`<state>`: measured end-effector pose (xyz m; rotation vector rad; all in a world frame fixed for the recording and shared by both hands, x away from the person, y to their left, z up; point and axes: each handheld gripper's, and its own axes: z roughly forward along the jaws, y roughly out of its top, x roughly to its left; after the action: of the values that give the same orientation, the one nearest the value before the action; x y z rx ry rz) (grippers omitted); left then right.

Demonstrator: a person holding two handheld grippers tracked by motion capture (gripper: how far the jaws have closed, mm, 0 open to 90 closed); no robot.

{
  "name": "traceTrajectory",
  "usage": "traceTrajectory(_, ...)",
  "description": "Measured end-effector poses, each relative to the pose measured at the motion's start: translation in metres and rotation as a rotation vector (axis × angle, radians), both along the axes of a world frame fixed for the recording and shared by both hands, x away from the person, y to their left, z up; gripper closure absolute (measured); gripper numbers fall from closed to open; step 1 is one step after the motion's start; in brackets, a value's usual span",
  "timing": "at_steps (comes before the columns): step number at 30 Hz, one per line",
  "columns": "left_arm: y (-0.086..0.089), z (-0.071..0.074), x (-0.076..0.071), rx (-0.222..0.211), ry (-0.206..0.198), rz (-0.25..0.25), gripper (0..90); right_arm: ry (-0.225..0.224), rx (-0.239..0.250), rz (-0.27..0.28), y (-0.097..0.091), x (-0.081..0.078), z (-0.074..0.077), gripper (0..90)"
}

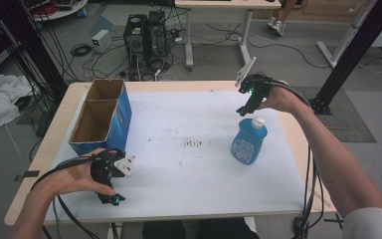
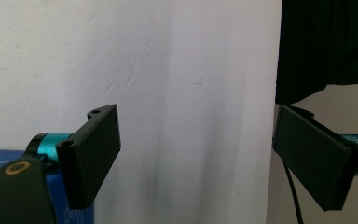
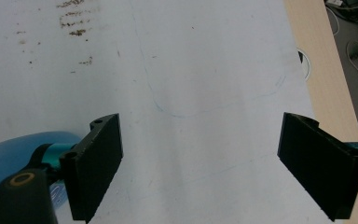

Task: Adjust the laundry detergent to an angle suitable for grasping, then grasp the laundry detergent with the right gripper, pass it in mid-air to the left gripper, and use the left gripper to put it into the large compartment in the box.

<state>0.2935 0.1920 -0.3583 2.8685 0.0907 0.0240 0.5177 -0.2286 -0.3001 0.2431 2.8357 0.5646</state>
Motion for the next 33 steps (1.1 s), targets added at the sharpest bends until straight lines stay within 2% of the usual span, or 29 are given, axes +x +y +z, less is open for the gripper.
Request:
traceTrajectory(11, 0.002, 0.003, 0.002, -0.014, 0.004, 0.032, 15.3, -0.001, -0.009, -0.010, -0.002, 0.002, -0.001, 13.1)
traceTrajectory(14, 0.000, 0.005, 0.002, 0.008, 0.004, 0.027, 15.3, 0.006, 0.001, -0.012, -0.004, 0.001, 0.000, 13.2)
traceTrajectory(18, -0.003, 0.007, 0.001, -0.005, -0.002, 0.024, 15.3, 0.003, -0.004, -0.012, -0.008, 0.000, 0.002, 13.1)
traceTrajectory(22, -0.006, 0.006, -0.001, -0.015, -0.011, 0.020, 15.3, 0.011, 0.030, -0.022, -0.011, 0.000, 0.005, 13.1)
traceTrajectory(33, -0.004, 0.005, -0.004, -0.025, -0.004, 0.023, 15.3, 0.019, 0.004, -0.009, -0.005, -0.001, 0.002, 13.1)
